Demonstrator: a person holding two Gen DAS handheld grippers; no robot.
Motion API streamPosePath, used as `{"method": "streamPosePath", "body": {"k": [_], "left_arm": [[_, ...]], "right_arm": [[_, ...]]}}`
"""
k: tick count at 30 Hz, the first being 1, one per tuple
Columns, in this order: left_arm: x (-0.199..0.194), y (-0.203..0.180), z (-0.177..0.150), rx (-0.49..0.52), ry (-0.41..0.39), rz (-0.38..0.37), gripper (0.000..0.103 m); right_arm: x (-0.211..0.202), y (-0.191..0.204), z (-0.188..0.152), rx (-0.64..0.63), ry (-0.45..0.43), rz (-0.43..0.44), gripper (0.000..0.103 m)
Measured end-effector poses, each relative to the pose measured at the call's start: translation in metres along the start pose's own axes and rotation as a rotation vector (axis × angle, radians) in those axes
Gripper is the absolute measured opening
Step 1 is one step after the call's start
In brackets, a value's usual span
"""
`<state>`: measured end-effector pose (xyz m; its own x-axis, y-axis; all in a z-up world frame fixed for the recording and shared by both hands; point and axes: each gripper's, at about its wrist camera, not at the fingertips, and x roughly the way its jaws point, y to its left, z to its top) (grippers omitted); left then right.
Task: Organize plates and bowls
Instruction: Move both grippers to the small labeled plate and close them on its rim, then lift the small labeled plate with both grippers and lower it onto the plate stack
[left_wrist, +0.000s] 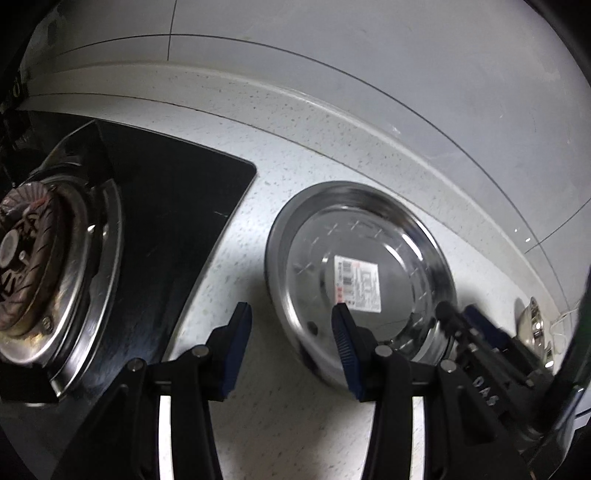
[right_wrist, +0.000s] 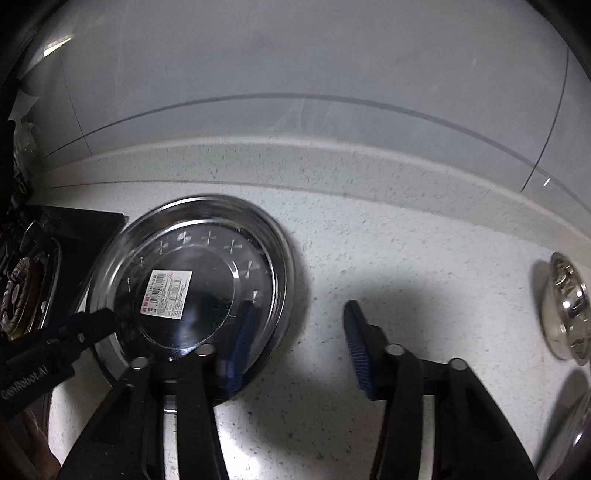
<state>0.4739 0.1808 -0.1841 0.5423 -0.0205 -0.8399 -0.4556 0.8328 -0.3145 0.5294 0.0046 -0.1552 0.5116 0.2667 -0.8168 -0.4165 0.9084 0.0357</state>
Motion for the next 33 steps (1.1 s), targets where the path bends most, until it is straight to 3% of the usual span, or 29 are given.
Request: {"method": "streamPosePath", "body": {"k": [1, 5, 15, 19, 27, 33], "left_arm": [[0.002, 0.001, 0.003, -0.015, -0.002, -0.015, 0.042], [0.010, 0.001, 0.008, -0.025, 0.007, -0.008, 0.012], [-0.002, 0.004, -0.001, -0.017, -0.007, -0.029, 0.011], [-0.028, 0.000, -0.005, 0.002, -0.035, -0.035, 0.011], [-0.085, -0.003, -0.032, 0.022, -0.049, -0.057, 0.011], [-0.134, -0.005, -0.071, 0.065, -0.038, -0.076, 0.011]], "right_arm": [[0.004, 0.000, -0.001, 0.002, 0.013, -0.002, 0.034], [0.006, 0.006, -0.002, -0.014, 0.015, 0.011, 0.015], [-0.003, 0.012, -0.007, -0.027, 0.015, -0.025, 0.014], [-0.010, 0.019, 0.001, -0.022, -0.003, -0.028, 0.014], [-0.065, 0.028, -0.018, 0.001, -0.071, -0.033, 0.014], [-0.127, 0.031, -0.057, 0.040, -0.123, -0.050, 0.014]]}}
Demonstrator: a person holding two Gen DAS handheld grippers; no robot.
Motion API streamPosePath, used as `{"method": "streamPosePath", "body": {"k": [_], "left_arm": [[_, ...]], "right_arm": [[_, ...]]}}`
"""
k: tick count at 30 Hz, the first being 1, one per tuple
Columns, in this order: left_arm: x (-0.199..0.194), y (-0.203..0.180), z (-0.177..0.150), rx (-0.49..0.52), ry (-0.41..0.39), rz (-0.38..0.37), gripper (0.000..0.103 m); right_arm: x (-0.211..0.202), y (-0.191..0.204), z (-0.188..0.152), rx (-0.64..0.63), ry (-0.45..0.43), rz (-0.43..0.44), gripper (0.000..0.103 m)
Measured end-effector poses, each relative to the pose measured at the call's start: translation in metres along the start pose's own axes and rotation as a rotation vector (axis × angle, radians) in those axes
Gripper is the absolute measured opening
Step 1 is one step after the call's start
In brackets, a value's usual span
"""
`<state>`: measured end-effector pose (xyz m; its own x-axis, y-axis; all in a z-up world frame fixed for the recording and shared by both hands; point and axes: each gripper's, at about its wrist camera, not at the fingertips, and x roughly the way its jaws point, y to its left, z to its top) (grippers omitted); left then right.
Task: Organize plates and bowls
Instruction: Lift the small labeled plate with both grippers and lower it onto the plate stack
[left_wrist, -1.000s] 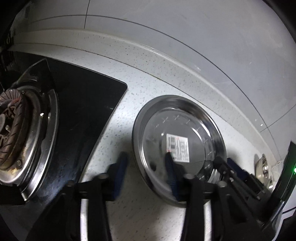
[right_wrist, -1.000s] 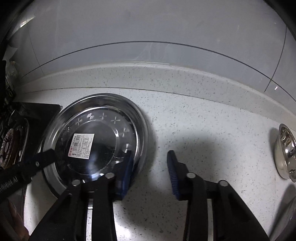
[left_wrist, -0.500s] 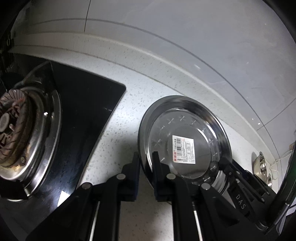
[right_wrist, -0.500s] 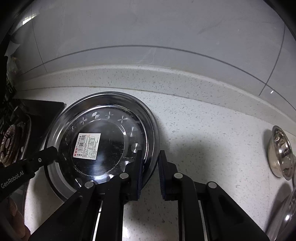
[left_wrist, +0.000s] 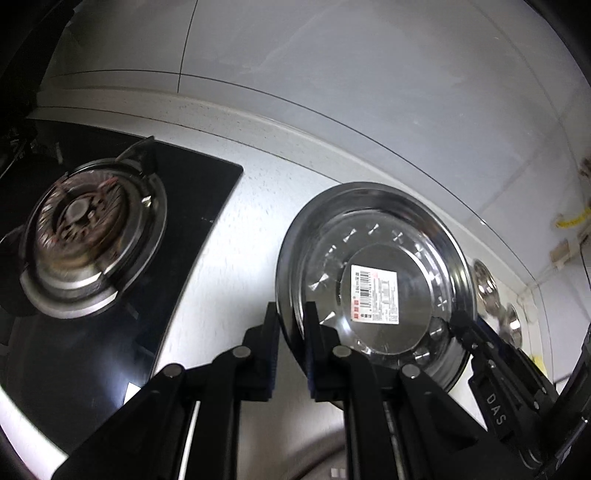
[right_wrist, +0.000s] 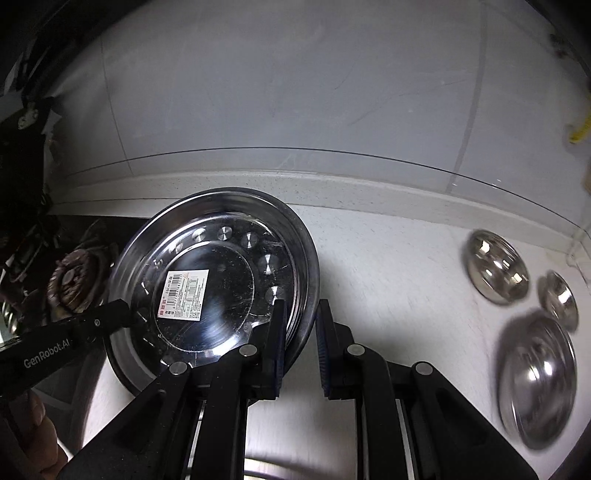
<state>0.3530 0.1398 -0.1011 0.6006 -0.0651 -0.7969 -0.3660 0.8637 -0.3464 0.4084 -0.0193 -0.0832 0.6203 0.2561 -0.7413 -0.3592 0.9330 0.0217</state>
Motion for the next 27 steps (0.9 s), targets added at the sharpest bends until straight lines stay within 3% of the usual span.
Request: {"method": "streamPosePath", "body": {"k": [9, 15, 20, 27], "left_arm": [[-0.065, -0.005, -0.079, 0.076, 0.050, -0.040, 0.012], [-0.085, -0.001, -0.132, 0.098, 0.088, -0.050, 0.012], [-0.083, 0.002, -0.169, 0.124, 0.127, -0.041, 0.012], [-0.073, -0.004, -0.189, 0.146, 0.140, -0.011, 0.012]], "right_arm": [[-0.090, -0.019, -0.067, 0.071, 0.027, 0.003, 0.014], [-0.132, -0.025, -0.117, 0.087, 0.056, -0.019, 0.014], [-0.141, -0.032, -0.152, 0.098, 0.077, -0.031, 0.014], [-0.130, -0.044, -0.173, 0.139, 0.122, -0.030, 0.014]]}}
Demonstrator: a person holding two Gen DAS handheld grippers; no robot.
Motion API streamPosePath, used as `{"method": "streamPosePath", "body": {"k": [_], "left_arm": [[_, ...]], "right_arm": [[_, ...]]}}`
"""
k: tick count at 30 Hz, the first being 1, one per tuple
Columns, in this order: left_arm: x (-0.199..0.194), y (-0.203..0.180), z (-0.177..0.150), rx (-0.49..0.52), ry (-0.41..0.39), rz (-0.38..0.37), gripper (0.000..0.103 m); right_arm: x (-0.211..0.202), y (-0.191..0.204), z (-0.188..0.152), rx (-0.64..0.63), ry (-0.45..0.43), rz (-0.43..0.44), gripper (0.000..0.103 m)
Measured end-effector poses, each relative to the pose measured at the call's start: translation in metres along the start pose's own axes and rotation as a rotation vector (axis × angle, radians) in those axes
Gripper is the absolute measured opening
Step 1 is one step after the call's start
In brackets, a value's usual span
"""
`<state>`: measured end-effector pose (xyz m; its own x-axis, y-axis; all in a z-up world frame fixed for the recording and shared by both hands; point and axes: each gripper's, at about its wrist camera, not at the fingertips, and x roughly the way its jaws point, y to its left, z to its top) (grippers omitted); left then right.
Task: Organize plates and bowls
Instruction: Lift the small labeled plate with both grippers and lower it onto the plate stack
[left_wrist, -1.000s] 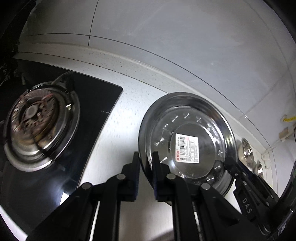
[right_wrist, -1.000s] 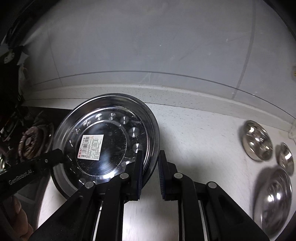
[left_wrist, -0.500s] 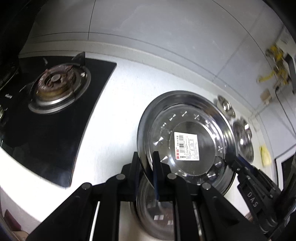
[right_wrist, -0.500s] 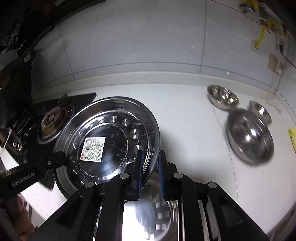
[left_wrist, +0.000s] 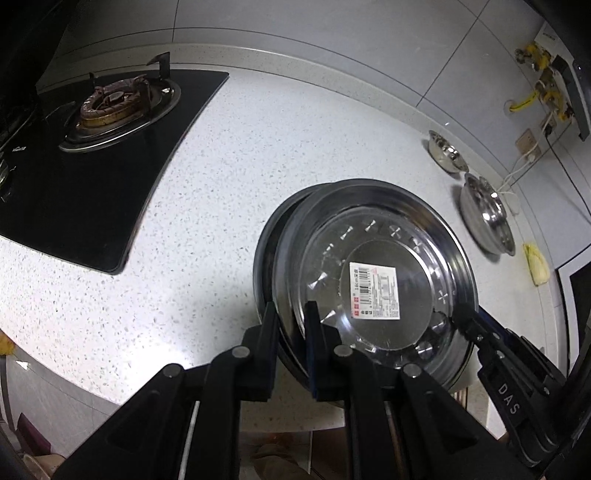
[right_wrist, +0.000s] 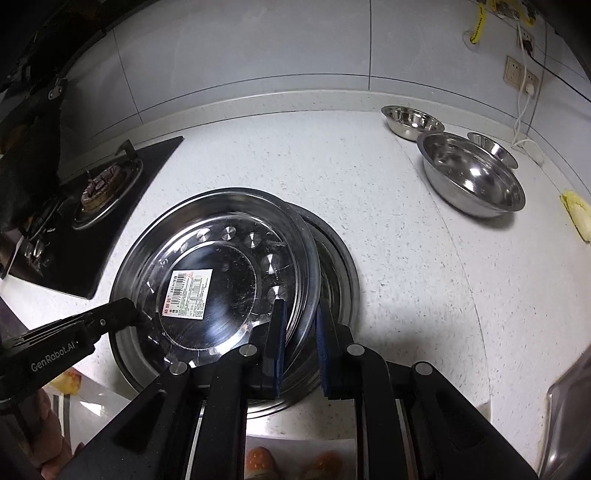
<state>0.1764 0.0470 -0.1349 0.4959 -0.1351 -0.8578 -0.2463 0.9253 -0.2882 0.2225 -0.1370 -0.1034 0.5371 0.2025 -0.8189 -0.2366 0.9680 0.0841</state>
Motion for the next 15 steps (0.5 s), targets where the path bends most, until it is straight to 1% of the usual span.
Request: {"method": "streamPosePath", "body": {"k": [9, 15], "left_arm": [[0.009, -0.004, -0.004, 0.007, -0.001, 0.036, 0.012], [0.010, -0.006, -0.005, 0.007, -0.022, 0.065, 0.012]], "right_arm": [[0.014, -0.005, -0.008, -0.004, 0.026, 0.010, 0.014], [0.021, -0.006, -0.010, -0.025, 0.044, 0.019, 0.015]]}}
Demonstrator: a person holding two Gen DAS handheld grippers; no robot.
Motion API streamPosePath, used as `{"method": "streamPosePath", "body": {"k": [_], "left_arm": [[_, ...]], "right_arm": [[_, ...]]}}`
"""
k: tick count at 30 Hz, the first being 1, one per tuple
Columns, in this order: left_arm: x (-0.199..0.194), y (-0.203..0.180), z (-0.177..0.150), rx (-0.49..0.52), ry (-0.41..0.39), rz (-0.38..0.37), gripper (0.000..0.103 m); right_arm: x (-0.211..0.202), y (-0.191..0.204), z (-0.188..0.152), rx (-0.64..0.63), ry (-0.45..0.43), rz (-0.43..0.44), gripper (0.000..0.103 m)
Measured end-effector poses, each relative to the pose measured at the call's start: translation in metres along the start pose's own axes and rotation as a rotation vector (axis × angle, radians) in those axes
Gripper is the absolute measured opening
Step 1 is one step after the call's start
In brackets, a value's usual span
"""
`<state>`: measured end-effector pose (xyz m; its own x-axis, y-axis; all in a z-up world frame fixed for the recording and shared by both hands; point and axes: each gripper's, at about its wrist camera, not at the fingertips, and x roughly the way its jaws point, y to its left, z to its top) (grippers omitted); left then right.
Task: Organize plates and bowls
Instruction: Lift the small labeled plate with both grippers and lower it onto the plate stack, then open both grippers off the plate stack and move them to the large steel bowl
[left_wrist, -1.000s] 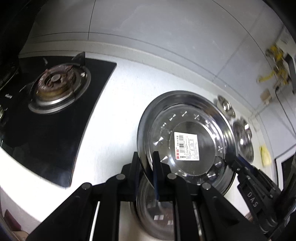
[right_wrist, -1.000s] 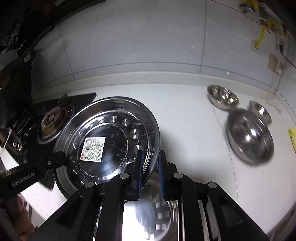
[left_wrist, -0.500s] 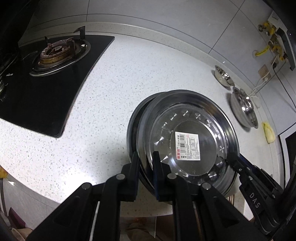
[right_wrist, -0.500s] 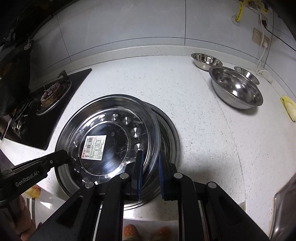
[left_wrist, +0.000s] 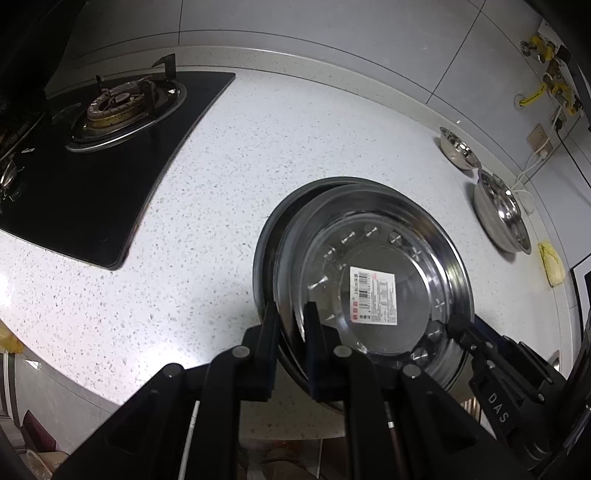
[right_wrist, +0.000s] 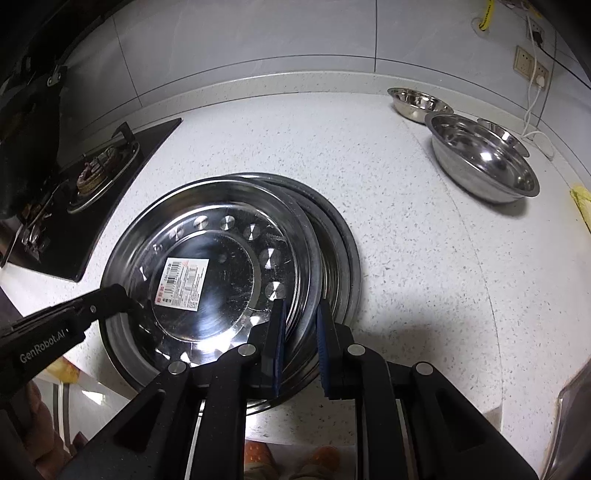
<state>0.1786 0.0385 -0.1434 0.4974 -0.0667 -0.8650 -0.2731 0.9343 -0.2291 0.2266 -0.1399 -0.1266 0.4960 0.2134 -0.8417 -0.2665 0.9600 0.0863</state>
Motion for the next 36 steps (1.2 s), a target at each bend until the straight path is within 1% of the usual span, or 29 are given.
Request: {"method": "streamPosePath", "body": {"k": [13, 22, 29, 31, 33, 36], "left_arm": [[0.000, -0.002, -0.002, -0.007, -0.047, 0.070, 0.012], [-0.003, 0.004, 0.000, -0.038, -0.058, 0.093, 0.012], [-0.008, 0.009, 0.003, -0.070, -0.076, 0.111, 0.012], [-0.012, 0.010, 0.005, -0.082, -0.088, 0.114, 0.012], [-0.015, 0.009, 0.008, -0.090, -0.099, 0.115, 0.013], [-0.020, 0.006, 0.013, -0.100, -0.111, 0.109, 0.013]], "right_arm": [[0.005, -0.001, -0.001, -0.052, 0.002, 0.042, 0.017], [0.003, -0.001, 0.004, -0.076, -0.014, 0.063, 0.018], [0.006, -0.005, 0.006, -0.076, 0.004, 0.076, 0.018], [0.006, -0.007, 0.007, -0.074, 0.006, 0.079, 0.020], [0.005, -0.010, 0.008, -0.071, 0.004, 0.080, 0.029], [0.001, -0.017, 0.012, -0.060, -0.011, 0.084, 0.033]]}}
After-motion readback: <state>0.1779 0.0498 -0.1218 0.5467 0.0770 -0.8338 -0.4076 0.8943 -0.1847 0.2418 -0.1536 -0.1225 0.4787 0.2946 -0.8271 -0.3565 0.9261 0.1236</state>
